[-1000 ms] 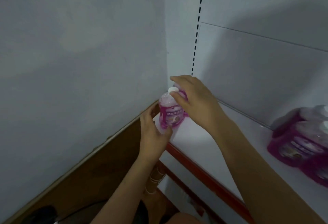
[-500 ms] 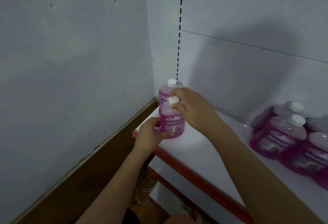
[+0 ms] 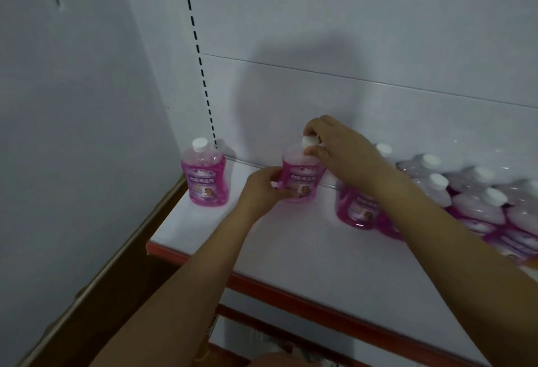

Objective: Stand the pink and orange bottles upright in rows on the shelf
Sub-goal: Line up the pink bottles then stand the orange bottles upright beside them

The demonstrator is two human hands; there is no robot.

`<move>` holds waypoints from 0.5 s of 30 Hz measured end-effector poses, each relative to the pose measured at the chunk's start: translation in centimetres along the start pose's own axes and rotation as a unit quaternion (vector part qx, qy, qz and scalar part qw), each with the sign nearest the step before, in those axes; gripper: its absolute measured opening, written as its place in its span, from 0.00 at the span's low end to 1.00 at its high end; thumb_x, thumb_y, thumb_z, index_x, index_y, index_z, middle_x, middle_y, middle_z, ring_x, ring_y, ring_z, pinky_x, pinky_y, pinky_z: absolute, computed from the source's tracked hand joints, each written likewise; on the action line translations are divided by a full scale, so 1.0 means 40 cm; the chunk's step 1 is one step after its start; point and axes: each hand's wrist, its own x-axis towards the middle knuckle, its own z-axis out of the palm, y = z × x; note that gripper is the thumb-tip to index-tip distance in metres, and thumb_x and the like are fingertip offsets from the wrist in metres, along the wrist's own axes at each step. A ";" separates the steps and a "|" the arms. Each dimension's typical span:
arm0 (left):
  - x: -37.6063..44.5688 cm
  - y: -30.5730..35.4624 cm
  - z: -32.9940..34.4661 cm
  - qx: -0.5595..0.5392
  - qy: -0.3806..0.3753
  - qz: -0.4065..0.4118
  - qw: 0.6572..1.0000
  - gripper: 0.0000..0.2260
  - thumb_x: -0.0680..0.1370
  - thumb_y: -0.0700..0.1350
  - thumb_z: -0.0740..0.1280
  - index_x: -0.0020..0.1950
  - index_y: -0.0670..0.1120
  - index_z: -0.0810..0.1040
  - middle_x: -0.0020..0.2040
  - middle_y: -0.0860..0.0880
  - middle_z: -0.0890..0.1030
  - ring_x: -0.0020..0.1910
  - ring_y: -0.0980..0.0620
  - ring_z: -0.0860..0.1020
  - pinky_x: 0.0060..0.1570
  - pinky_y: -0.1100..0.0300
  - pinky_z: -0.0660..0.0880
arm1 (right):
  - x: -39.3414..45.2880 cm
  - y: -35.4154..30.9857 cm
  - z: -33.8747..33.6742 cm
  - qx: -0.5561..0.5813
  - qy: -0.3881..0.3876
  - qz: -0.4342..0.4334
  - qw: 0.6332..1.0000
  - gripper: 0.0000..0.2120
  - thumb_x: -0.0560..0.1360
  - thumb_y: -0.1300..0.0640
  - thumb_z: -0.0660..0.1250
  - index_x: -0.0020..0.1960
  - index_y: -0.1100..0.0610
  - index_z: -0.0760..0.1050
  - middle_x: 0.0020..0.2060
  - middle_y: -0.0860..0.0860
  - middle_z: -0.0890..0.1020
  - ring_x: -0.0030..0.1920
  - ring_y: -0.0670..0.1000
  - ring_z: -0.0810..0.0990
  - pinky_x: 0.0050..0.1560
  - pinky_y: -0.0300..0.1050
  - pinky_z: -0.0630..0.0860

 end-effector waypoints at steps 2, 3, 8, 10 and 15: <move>0.037 0.017 0.023 -0.002 -0.016 0.012 1.000 0.22 0.66 0.44 0.81 0.59 0.44 0.83 0.50 0.50 0.84 0.47 0.54 0.81 0.48 0.66 0.75 | 0.007 0.036 -0.014 -0.014 -0.007 0.012 1.000 0.11 0.78 0.55 0.66 0.57 0.57 0.72 0.54 0.52 0.74 0.52 0.55 0.76 0.53 0.54 0.74; 0.054 0.025 0.034 -0.002 -0.025 0.017 1.000 0.21 0.67 0.43 0.81 0.58 0.43 0.83 0.48 0.50 0.84 0.46 0.54 0.80 0.45 0.68 0.74 | 0.011 0.052 -0.019 -0.021 -0.009 0.018 1.000 0.11 0.77 0.55 0.67 0.57 0.58 0.72 0.53 0.52 0.74 0.52 0.55 0.76 0.53 0.52 0.74; 0.126 0.045 0.076 0.014 -0.065 0.006 0.998 0.18 0.67 0.40 0.79 0.55 0.43 0.81 0.49 0.46 0.85 0.49 0.47 0.82 0.50 0.55 0.78 | 0.033 0.105 -0.023 -0.055 -0.028 0.050 0.997 0.13 0.76 0.54 0.69 0.58 0.58 0.73 0.53 0.54 0.76 0.51 0.55 0.77 0.51 0.49 0.73; 0.142 0.043 0.095 0.020 -0.071 0.009 0.997 0.19 0.66 0.42 0.79 0.55 0.43 0.80 0.50 0.45 0.85 0.50 0.45 0.83 0.53 0.51 0.80 | 0.034 0.123 -0.023 -0.071 -0.028 0.059 0.995 0.14 0.76 0.54 0.69 0.58 0.58 0.74 0.53 0.54 0.76 0.51 0.56 0.77 0.50 0.49 0.73; 0.154 0.041 0.136 0.008 -0.078 0.026 0.997 0.24 0.61 0.47 0.75 0.56 0.42 0.81 0.46 0.48 0.84 0.46 0.50 0.82 0.46 0.61 0.76 | 0.032 0.157 -0.009 -0.086 -0.018 0.060 0.994 0.11 0.72 0.54 0.71 0.52 0.59 0.77 0.49 0.55 0.77 0.52 0.57 0.77 0.49 0.54 0.76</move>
